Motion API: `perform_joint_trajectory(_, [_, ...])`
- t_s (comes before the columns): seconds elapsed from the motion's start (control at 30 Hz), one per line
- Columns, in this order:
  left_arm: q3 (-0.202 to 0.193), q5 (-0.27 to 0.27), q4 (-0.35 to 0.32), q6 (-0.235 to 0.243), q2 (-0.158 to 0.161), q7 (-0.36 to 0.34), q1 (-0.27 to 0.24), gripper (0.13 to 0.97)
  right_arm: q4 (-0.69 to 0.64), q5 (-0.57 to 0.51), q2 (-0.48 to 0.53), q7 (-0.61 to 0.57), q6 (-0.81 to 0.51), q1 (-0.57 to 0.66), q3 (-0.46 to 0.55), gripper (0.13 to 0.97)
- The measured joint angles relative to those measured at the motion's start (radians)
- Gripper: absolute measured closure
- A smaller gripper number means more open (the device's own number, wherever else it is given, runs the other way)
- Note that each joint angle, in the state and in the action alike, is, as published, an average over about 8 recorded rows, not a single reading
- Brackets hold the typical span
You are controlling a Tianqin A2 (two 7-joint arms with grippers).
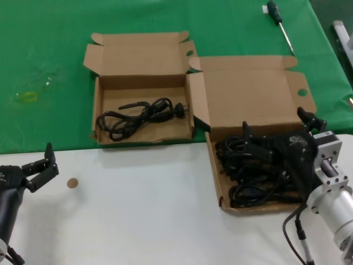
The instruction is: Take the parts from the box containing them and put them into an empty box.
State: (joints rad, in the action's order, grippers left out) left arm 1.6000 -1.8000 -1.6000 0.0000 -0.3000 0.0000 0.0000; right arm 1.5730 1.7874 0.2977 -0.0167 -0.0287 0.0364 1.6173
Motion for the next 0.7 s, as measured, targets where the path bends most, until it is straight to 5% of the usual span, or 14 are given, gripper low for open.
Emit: perform_joint_trajectory(0.7, [0.0, 0.0, 0.0, 0.0, 0.0, 0.0, 0.0, 0.132, 0.0, 0.0, 0.0, 0.0, 0.0, 0.0, 0.0, 0.129])
